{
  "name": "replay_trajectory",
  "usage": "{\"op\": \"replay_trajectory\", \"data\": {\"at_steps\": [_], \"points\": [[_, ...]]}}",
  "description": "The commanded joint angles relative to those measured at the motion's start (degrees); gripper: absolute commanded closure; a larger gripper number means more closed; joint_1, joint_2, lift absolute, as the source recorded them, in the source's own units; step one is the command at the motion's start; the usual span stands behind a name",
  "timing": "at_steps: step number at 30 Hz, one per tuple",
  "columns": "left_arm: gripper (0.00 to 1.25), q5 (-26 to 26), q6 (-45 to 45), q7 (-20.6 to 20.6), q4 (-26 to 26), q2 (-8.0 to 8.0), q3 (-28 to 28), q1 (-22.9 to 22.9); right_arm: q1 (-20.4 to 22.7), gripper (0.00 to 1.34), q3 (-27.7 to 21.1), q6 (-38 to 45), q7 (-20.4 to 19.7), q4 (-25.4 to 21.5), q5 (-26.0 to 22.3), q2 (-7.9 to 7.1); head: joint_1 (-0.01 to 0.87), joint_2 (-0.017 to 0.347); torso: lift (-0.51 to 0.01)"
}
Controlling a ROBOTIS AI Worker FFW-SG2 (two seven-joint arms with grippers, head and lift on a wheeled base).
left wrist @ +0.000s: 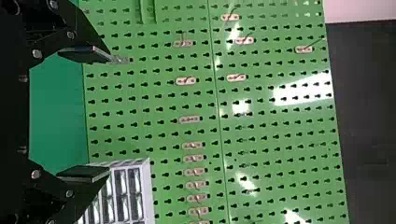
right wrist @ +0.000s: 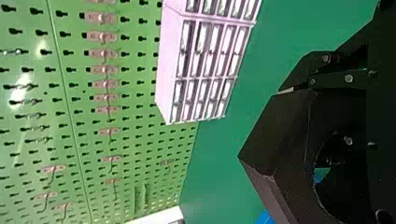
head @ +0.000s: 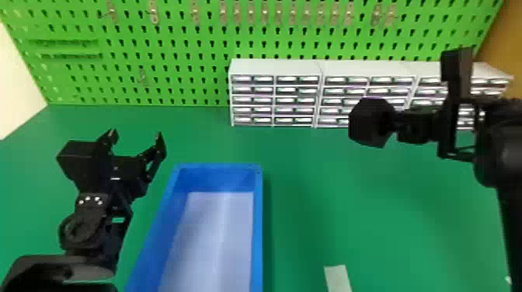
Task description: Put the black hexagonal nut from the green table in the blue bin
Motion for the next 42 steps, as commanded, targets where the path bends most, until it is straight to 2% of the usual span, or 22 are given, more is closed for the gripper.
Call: {"op": "replay_trajectory", "data": {"at_steps": [1,13,32,42], "points": [[0.40,1.17,-0.09,0.73,-0.01,0.00,0.74,0.07,0.08,0.98,1.48,0.31,-0.23,-0.86,-1.64,0.13,0.657,0.057,-0.095],[0.40,1.78,0.00,1.69,-0.01,0.00,2.41,0.24,-0.10,0.98,6.22,0.83,-2.16,-2.00,-7.70,0.39,0.657,0.057,-0.095],[0.40,1.43,0.00,1.96,-0.01,0.00,2.85,-0.20,-1.95,0.98,19.14,0.75,-7.70,-1.83,-19.30,0.22,0.657,0.057,-0.095],[0.40,1.35,0.00,1.96,-0.01,0.00,2.85,-0.46,-3.35,0.98,24.68,0.57,-10.34,-0.68,-23.61,0.04,0.657,0.057,-0.095]]}}
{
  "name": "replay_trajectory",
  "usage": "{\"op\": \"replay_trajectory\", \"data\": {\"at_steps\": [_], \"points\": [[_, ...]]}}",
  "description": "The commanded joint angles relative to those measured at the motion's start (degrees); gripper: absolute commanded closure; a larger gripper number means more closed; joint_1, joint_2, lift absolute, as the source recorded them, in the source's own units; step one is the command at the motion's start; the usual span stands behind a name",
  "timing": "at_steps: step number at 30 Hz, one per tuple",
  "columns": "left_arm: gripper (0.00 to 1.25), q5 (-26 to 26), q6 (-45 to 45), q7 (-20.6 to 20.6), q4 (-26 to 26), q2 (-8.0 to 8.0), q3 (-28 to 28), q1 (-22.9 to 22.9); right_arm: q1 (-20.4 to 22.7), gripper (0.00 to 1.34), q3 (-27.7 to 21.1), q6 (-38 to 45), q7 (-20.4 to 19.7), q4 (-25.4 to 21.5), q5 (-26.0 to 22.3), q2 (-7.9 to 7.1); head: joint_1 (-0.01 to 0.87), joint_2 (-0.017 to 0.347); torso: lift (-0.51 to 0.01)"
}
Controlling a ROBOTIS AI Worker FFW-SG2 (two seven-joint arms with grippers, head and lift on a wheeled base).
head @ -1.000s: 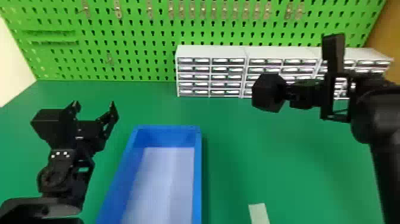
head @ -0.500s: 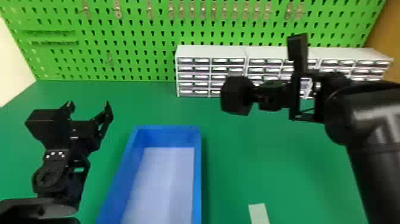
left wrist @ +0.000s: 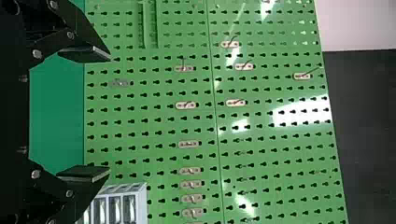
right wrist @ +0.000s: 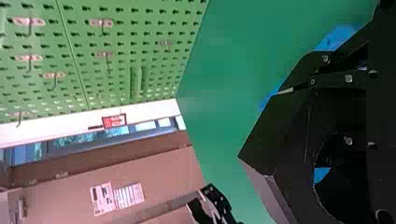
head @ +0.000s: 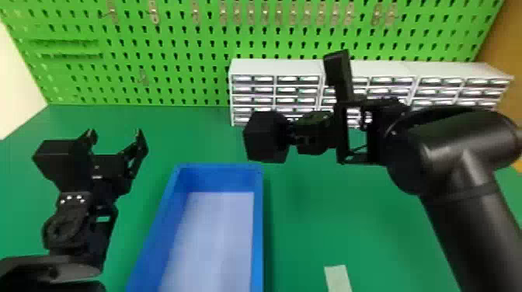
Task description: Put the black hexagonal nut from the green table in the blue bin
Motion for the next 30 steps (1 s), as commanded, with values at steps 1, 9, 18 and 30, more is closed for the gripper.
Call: {"op": "replay_trajectory", "data": {"at_steps": [1,9,18,30], "points": [[0.40,-0.08,0.00,0.00,0.00,-0.03,0.02,-0.10,-0.67,0.98,2.64,-0.11,-0.92,0.61,-1.84,-0.08,0.657,0.057,-0.095],[0.40,-0.26,0.00,0.00,0.00,-0.03,0.02,-0.45,-2.08,0.98,6.68,-0.37,-2.33,2.37,-4.83,-0.16,0.657,0.057,-0.095],[0.40,-0.44,0.00,0.00,0.00,-0.03,0.02,-0.63,-3.04,0.98,10.29,-1.52,-4.00,4.65,-9.14,0.01,0.657,0.057,-0.095],[0.40,-0.52,0.00,0.00,0.00,0.06,0.19,-0.63,-3.84,0.98,14.33,-3.01,-5.93,7.20,-14.59,0.19,0.657,0.057,-0.095]]}}
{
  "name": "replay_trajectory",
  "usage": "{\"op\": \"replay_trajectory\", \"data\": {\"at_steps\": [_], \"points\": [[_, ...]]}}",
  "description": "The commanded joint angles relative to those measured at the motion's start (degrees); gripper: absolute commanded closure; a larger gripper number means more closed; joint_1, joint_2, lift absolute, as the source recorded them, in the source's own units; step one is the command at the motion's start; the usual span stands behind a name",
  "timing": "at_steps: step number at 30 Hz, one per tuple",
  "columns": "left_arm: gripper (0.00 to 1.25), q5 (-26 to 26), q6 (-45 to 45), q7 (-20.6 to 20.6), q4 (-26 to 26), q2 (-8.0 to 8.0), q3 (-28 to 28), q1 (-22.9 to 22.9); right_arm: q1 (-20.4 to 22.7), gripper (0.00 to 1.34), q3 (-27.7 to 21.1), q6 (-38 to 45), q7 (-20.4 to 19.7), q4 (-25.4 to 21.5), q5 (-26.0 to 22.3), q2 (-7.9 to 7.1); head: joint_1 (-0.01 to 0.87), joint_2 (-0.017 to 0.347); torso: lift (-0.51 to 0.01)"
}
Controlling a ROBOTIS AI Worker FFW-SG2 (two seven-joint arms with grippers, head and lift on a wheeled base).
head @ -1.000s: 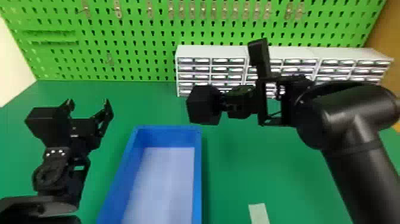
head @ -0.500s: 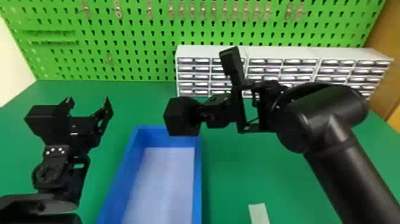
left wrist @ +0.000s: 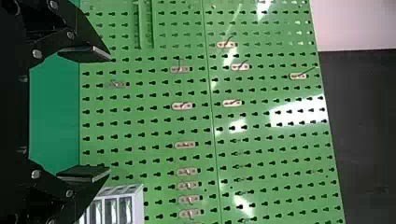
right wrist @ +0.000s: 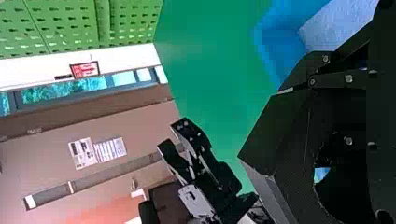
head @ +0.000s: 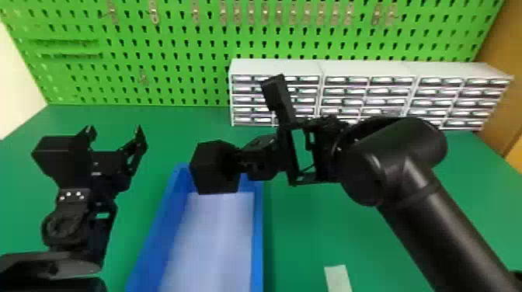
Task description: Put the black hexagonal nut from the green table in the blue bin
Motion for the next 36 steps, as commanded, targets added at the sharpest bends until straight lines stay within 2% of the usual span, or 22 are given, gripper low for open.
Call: {"op": "replay_trajectory", "data": {"at_steps": [1,17,36], "points": [[0.40,0.00,0.00,0.00,0.00,0.02,0.10,0.01,-0.08,0.98,1.38,-0.64,-0.40,1.28,-2.33,0.15,0.657,0.057,-0.095],[0.40,0.00,0.00,0.00,0.00,0.20,0.19,-0.35,-0.96,0.98,5.86,-1.78,-2.07,3.82,-7.34,0.15,0.657,0.057,-0.095],[0.40,0.00,0.00,0.00,0.00,0.55,-0.17,-0.96,-1.31,0.98,8.32,-2.31,-2.86,5.58,-9.62,0.50,0.657,0.057,-0.095]]}}
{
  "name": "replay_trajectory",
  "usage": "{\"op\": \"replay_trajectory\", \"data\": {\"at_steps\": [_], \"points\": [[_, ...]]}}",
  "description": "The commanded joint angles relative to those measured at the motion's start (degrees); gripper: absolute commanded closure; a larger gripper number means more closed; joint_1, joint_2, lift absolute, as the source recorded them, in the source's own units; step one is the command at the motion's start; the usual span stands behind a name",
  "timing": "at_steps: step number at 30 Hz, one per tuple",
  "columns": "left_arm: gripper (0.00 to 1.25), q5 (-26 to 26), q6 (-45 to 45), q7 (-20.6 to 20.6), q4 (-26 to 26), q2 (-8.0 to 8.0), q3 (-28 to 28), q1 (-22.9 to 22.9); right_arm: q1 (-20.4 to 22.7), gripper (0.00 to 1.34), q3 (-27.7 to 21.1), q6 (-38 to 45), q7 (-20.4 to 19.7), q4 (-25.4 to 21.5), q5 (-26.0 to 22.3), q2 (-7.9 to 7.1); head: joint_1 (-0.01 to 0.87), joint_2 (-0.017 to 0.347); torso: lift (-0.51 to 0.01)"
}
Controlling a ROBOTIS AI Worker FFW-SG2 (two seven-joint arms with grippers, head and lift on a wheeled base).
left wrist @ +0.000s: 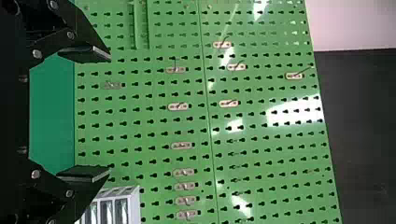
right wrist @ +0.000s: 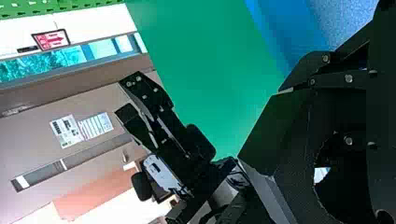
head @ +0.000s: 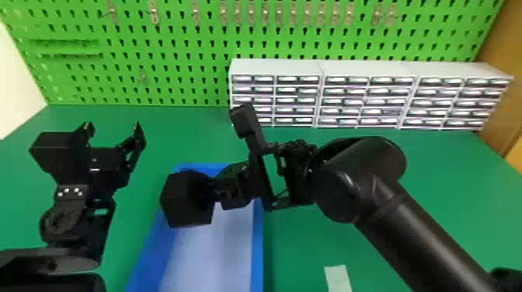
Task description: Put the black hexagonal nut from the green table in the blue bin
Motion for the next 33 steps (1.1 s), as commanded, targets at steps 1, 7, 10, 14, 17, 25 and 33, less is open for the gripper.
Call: {"op": "replay_trajectory", "data": {"at_steps": [1,7,10,14,17,25,33], "points": [[0.40,-0.01,0.00,0.00,0.00,0.07,-0.17,-0.21,0.01,0.98,0.33,-0.11,-0.08,0.31,-0.22,0.00,0.657,0.057,-0.095],[0.40,-0.10,0.00,0.00,0.00,0.07,-0.34,-0.21,0.09,0.97,0.68,-0.37,-0.17,0.57,-0.66,0.08,0.657,0.057,-0.095],[0.40,-0.10,0.00,0.00,0.00,0.07,-0.34,-0.30,-0.08,0.94,0.86,-0.02,-0.34,0.75,-0.93,0.17,0.657,0.057,-0.095],[0.40,-0.10,0.00,0.00,0.09,0.15,-0.34,-0.56,-0.08,0.51,1.12,0.33,-0.52,1.19,-1.81,0.17,0.657,0.057,-0.095],[0.40,-0.19,0.00,0.00,0.09,0.15,-0.34,-0.56,-0.08,0.29,1.12,0.59,-0.52,1.36,-2.25,0.17,0.657,0.057,-0.095],[0.40,-0.19,0.00,0.00,0.09,0.15,-0.52,-0.39,-0.08,0.11,0.68,1.47,-0.52,1.36,-2.07,0.00,0.657,0.057,-0.095],[0.40,-0.19,0.00,0.00,0.09,0.15,-0.61,-0.47,0.89,0.11,-1.87,1.65,-0.52,1.36,-2.16,-0.09,0.657,0.057,-0.095]]}}
